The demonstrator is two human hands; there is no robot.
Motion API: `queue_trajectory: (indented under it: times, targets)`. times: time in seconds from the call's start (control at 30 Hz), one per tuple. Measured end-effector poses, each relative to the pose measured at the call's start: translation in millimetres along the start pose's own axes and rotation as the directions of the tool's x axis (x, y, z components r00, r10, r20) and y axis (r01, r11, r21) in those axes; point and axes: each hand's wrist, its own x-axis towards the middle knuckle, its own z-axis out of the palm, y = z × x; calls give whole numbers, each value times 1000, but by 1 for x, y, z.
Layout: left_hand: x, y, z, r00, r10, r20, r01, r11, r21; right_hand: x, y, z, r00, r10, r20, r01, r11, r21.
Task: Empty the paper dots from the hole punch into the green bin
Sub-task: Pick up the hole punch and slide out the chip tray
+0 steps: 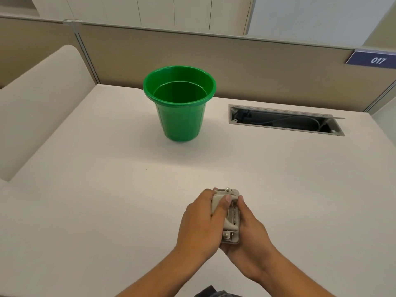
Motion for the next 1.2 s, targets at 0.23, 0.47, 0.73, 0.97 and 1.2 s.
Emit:
queue_trajectory:
  times: [0.23,0.47,0.73,0.97,1.2]
  targets:
    - [-13,8,5,991,23,-131,-44,986,-159,-9,-10,11,993,106,49,-111,988,111]
    - [-20,10,9,988,-8,-154,-32,966,-257,-16,-17,14,978,189,91,-200,971,134]
    - [-10,15,-10,972,-101,-214,9,920,-392,-25,-32,10,966,22,257,45,967,-250]
    - [-2,17,-14,969,-97,-227,3,925,-380,-32,-41,16,926,-5,376,215,827,-519]
    - [0,18,-14,964,-72,-254,-24,935,-353,-34,-40,22,941,-35,338,248,750,-613]
